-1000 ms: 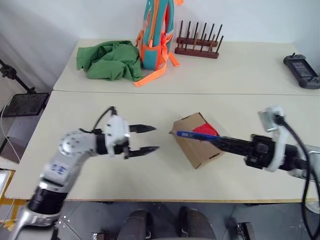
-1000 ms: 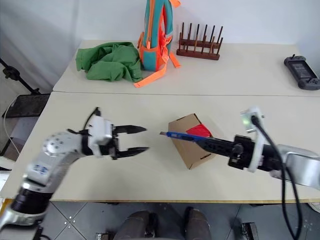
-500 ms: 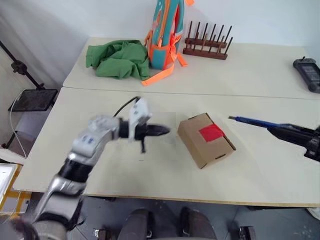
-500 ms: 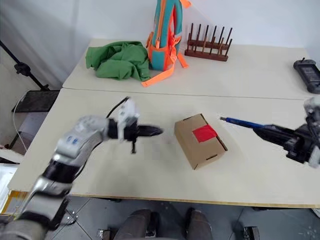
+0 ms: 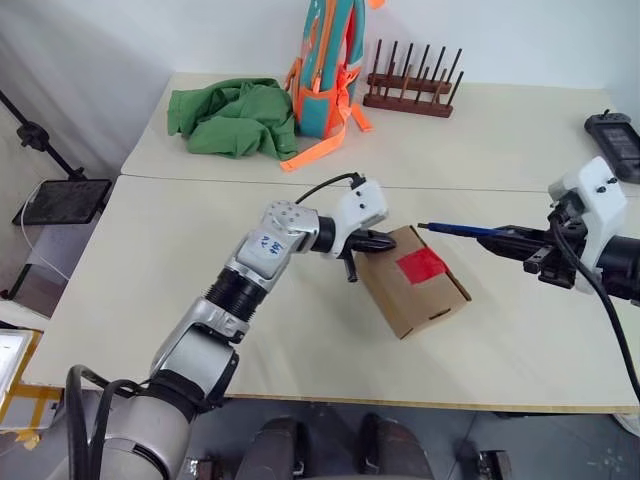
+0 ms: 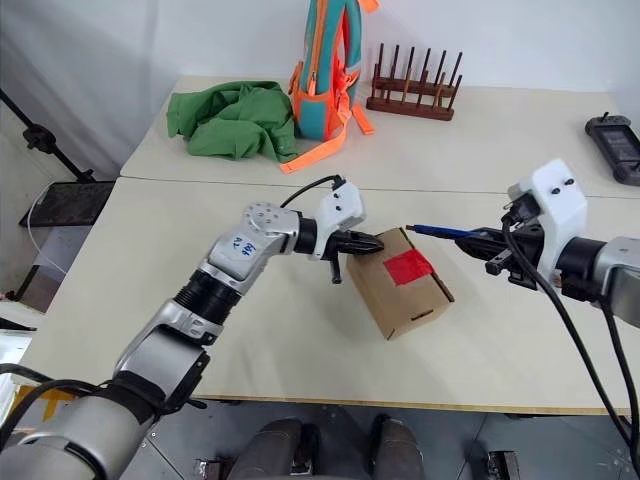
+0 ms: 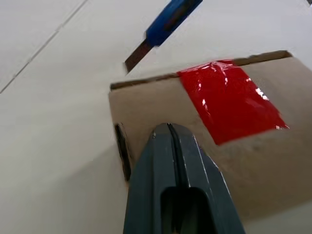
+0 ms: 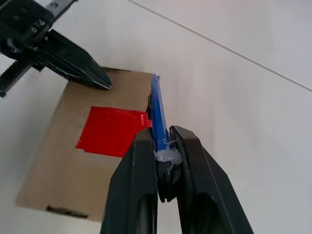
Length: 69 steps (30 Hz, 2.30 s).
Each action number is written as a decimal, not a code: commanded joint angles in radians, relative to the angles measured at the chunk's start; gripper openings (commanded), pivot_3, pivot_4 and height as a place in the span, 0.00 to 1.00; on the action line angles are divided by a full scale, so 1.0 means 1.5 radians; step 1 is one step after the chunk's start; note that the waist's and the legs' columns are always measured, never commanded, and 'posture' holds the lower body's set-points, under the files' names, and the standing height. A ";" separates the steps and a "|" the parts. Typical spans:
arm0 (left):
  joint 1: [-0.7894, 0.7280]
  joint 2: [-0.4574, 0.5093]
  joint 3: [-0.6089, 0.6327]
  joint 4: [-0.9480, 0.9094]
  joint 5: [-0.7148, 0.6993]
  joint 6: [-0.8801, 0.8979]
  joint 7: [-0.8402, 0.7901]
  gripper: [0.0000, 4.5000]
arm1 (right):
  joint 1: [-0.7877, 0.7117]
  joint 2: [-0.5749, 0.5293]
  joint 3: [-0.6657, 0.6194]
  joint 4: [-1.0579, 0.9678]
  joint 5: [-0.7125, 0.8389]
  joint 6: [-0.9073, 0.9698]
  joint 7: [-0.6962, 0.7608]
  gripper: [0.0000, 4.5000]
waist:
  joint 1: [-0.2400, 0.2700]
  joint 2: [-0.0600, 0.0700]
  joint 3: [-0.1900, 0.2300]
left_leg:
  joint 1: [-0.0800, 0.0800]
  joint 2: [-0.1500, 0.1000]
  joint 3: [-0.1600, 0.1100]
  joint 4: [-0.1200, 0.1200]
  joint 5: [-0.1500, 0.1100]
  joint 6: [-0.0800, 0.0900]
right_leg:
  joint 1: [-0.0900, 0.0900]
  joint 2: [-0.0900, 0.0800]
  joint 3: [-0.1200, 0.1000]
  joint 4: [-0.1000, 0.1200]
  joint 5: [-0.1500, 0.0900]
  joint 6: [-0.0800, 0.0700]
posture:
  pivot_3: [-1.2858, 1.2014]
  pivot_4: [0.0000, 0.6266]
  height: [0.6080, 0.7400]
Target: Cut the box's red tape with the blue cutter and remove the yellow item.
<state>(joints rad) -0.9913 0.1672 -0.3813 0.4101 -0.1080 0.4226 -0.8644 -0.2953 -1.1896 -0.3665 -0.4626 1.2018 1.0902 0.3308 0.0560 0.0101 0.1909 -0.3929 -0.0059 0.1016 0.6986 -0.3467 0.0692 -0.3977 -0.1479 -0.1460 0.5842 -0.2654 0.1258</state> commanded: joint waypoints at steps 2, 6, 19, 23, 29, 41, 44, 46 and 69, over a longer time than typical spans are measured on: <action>0.009 -0.010 -0.009 -0.029 0.016 0.014 -0.005 0.00 | -0.009 0.013 -0.010 -0.012 -0.026 -0.006 0.009 0.03 | -0.001 0.000 0.000 | 0.000 0.000 -0.001 0.000 0.000 0.000 | 0.000 0.000 -0.001 0.000 0.000 0.000 | 0.52 0.24 1.00; 0.021 -0.003 -0.007 -0.046 0.016 0.023 -0.013 0.00 | -0.010 0.032 -0.009 -0.013 -0.036 -0.007 0.013 0.03 | -0.003 0.000 0.000 | 0.000 0.000 0.000 0.000 0.000 0.000 | 0.000 0.000 -0.001 0.000 0.000 0.000 | 0.52 0.24 1.00; 0.065 -0.005 0.006 -0.099 0.011 0.081 -0.002 0.00 | 0.000 0.072 -0.009 -0.021 -0.056 0.006 0.019 0.03 | -0.003 0.000 0.000 | 0.001 0.000 -0.001 0.001 0.000 0.000 | 0.001 0.000 -0.001 0.001 0.000 0.000 | 0.52 0.24 1.00; 0.076 -0.001 0.011 -0.113 0.009 0.094 0.000 0.00 | 0.001 0.079 -0.014 -0.021 -0.064 0.006 0.025 0.03 | -0.003 0.000 0.000 | 0.001 0.000 -0.001 0.001 0.000 0.000 | 0.001 0.000 -0.001 0.001 0.000 0.000 | 0.52 0.24 1.00; 0.071 -0.008 0.025 -0.109 0.003 0.108 0.007 0.00 | -0.013 0.087 -0.015 -0.009 -0.082 -0.008 0.030 0.03 | -0.004 0.000 0.000 | 0.001 0.000 -0.001 0.001 0.001 0.000 | 0.001 0.000 0.000 0.001 0.000 0.000 | 0.52 0.24 1.00; 0.067 -0.009 0.026 -0.107 0.002 0.114 0.006 0.00 | 0.008 0.108 -0.009 -0.024 -0.102 0.004 0.040 0.03 | -0.004 0.000 0.000 | 0.002 0.000 -0.001 0.001 0.001 0.000 | 0.001 0.000 0.000 0.002 0.000 0.000 | 0.52 0.24 1.00; 0.065 -0.009 0.026 -0.103 0.004 0.110 0.008 0.00 | 0.018 0.105 -0.009 -0.027 -0.105 0.007 0.049 0.03 | -0.004 0.000 0.000 | 0.002 0.000 -0.001 0.001 0.001 0.000 | 0.001 0.000 0.000 0.002 0.000 0.000 | 0.52 0.24 1.00; 0.065 -0.009 0.027 -0.103 0.004 0.109 0.009 0.00 | 0.022 0.102 -0.011 -0.027 -0.103 0.011 0.055 0.03 | -0.004 0.000 0.000 | 0.002 0.000 0.000 0.001 0.001 0.000 | 0.001 0.000 0.000 0.002 0.000 0.000 | 0.52 0.24 1.00; 0.022 -0.052 -0.092 0.038 0.103 0.025 -0.037 0.00 | -0.190 0.039 0.090 0.078 -0.017 0.275 0.125 0.03 | 0.002 0.000 -0.002 | 0.002 0.000 -0.005 0.003 0.001 0.000 | 0.004 -0.006 0.003 0.000 0.000 -0.001 | 0.52 0.24 1.00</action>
<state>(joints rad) -0.9953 0.1151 -0.4411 0.3971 -0.0003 0.4433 -0.9065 -0.5651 -1.1252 -0.2588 -0.3190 1.1140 1.4609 0.4472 0.0594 0.0094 0.1876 -0.3898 -0.0060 0.0940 0.7026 -0.3459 0.0693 -0.3913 -0.1568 -0.1426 0.5847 -0.2649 0.1243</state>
